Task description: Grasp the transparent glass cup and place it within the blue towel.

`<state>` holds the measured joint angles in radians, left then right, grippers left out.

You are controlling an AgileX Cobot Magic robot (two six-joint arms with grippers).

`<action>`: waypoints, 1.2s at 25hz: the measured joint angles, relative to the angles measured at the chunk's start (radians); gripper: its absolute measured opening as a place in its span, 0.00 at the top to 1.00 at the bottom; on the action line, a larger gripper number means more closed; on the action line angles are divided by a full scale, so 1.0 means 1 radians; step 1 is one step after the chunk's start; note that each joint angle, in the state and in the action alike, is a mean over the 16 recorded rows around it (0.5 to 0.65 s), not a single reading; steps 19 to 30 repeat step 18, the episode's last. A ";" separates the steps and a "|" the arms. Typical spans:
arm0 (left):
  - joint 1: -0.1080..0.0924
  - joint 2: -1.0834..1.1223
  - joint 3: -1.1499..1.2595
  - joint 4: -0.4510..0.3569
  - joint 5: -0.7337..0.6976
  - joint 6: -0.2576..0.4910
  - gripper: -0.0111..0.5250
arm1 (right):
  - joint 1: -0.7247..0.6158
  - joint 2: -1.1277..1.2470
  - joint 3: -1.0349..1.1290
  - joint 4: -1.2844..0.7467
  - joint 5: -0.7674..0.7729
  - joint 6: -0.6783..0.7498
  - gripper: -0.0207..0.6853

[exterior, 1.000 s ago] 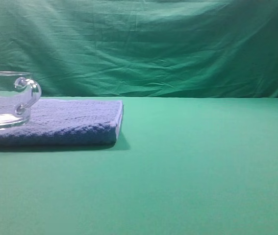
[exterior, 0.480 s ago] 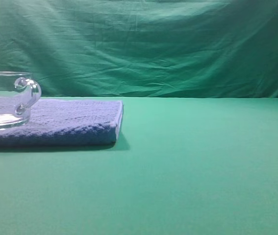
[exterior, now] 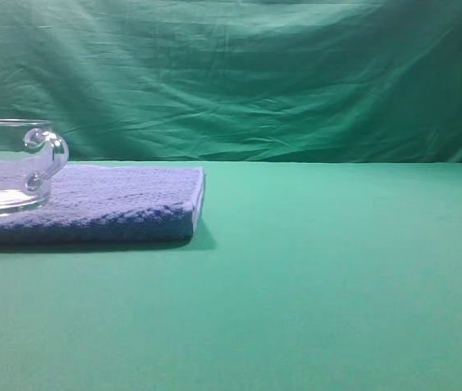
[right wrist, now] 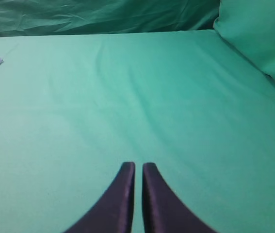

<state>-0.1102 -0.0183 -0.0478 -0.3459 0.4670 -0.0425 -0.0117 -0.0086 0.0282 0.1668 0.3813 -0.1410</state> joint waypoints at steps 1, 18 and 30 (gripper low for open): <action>0.000 0.000 0.000 0.000 0.000 0.000 0.98 | 0.000 0.000 0.000 0.000 0.000 0.000 0.90; 0.000 0.000 0.000 0.000 0.000 0.000 0.98 | 0.000 0.000 0.000 0.000 0.001 0.000 0.90; 0.000 0.000 0.000 0.000 0.000 0.000 0.98 | 0.000 0.000 0.000 0.000 0.001 0.000 0.90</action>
